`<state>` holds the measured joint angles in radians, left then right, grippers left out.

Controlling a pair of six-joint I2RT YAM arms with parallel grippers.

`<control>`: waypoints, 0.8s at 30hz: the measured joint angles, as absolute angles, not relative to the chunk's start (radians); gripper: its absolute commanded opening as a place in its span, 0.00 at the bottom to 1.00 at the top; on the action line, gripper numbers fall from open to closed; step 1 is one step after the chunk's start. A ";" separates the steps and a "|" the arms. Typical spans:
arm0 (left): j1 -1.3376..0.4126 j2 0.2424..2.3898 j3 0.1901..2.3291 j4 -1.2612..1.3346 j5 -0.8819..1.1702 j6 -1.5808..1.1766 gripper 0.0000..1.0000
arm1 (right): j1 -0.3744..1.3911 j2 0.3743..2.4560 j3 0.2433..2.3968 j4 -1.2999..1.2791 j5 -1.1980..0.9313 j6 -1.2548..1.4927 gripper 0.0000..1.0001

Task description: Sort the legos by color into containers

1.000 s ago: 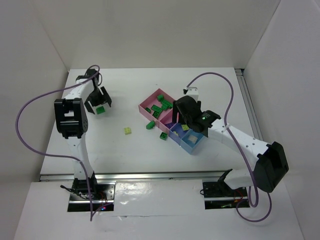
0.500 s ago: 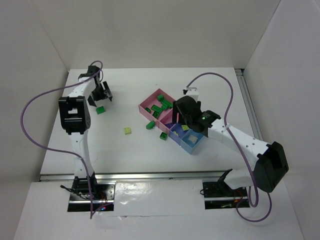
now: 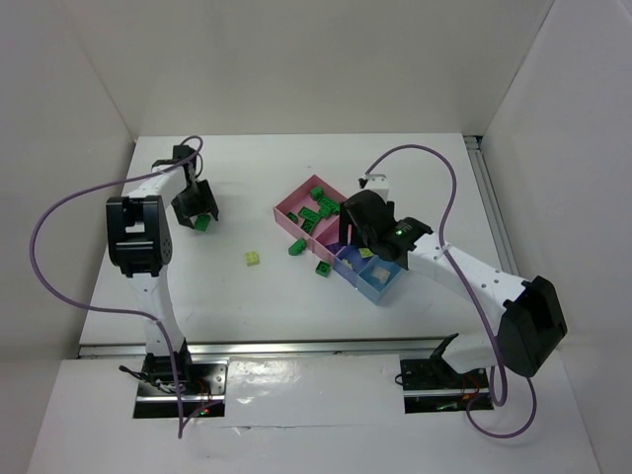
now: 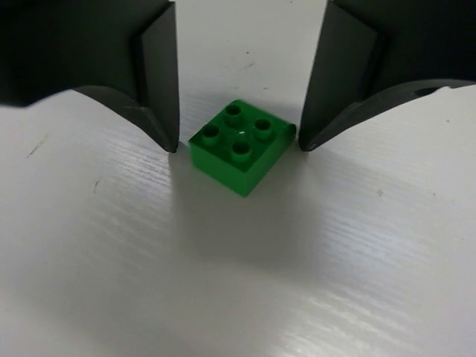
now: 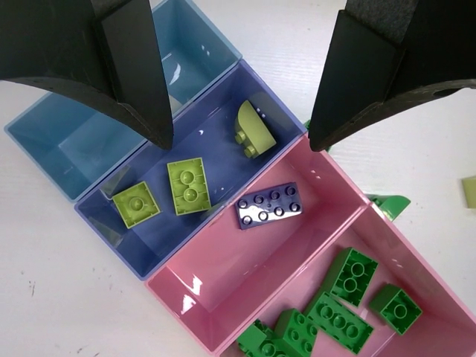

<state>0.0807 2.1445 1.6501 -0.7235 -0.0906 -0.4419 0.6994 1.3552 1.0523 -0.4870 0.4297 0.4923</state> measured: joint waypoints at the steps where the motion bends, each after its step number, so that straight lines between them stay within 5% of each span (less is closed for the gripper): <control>1: 0.081 2.139 1.641 -0.722 -0.093 -0.447 0.63 | 0.699 1.356 1.053 -0.487 0.429 0.491 0.81; 9: 0.080 2.135 1.637 -0.723 -0.091 -0.452 0.30 | 0.699 1.364 1.055 -0.488 0.429 0.481 0.81; 16: 0.045 2.120 1.656 -0.763 -0.065 -0.444 0.30 | 0.699 1.371 1.063 -0.490 0.429 0.477 0.81; 24: -0.233 2.057 1.844 -0.812 0.017 -0.440 0.30 | 0.699 1.371 1.064 -0.500 0.454 0.474 0.81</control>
<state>-0.2333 2.0575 1.8442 -0.8116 0.0166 -0.4397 0.6994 1.3708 1.0637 -0.4995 0.4538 0.4744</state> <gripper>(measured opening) 0.370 0.808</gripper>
